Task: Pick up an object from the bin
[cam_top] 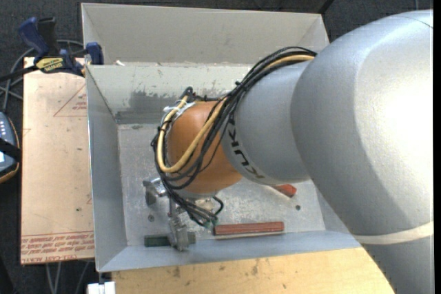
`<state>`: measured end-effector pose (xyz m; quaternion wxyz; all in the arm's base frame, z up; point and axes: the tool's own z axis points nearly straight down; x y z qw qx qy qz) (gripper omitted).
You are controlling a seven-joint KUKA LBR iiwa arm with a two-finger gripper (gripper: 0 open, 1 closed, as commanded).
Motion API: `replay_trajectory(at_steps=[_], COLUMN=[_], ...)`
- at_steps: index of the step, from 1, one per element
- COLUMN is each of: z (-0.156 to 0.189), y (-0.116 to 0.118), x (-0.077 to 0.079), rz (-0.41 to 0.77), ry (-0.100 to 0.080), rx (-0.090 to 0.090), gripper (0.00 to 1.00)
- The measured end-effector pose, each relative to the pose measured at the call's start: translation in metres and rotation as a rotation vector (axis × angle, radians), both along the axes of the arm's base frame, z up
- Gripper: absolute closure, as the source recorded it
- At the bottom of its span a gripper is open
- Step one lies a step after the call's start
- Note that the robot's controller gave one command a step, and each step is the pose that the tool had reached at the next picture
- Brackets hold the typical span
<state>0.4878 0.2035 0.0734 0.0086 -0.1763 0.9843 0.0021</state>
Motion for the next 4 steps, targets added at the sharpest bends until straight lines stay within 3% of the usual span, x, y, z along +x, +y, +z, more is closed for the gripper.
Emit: replay_trajectory(at_steps=[1,2,3,4], z=[-0.001,-0.001,0.000,-0.002], y=[0.005,-0.017,0.004,0.014], x=[0.000,-0.003,-0.004,-0.004], rz=[-0.155,-0.271,-0.197,-0.333], ry=[0.005,0.007,-0.003,0.009], rx=[-0.001,0.001,0.002,0.001], gripper=[0.00,0.00,0.00,0.00])
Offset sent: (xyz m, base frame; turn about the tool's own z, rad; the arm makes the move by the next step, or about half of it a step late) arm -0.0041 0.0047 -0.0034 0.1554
